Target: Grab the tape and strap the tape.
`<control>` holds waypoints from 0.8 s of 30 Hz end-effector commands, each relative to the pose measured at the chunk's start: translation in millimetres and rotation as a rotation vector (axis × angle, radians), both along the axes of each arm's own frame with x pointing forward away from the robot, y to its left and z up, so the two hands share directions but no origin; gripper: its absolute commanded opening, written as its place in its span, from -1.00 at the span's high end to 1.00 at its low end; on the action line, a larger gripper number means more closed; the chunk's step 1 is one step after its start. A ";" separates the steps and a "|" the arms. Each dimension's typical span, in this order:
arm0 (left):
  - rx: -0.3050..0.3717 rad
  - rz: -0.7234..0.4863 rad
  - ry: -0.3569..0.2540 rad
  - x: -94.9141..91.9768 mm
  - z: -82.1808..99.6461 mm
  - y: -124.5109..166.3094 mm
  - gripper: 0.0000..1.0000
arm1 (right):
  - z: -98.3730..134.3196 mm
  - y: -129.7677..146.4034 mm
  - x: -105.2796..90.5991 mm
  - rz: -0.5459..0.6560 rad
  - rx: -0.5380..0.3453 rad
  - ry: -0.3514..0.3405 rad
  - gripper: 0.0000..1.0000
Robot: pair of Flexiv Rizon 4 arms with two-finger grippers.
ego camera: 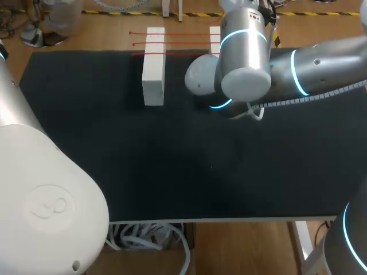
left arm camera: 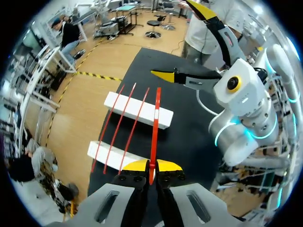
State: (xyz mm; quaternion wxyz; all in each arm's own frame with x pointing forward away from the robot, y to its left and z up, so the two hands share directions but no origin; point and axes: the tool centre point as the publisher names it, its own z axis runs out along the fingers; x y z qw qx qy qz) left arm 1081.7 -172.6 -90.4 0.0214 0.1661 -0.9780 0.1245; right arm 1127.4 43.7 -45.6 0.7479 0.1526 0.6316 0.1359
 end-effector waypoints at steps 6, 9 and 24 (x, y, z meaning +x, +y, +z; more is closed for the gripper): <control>0.054 0.285 0.055 -66.6 -14.0 61.3 1.00 | 3.7 -2.3 -1.0 0.006 -0.001 0.009 -1.00; 0.075 0.352 0.082 -79.2 -19.9 79.9 1.00 | 3.7 -2.3 -1.0 0.006 -0.001 0.009 -1.00; 0.162 0.573 0.192 -118.0 -32.9 178.8 1.00 | 3.7 -2.3 -1.0 0.006 -0.001 0.009 -1.00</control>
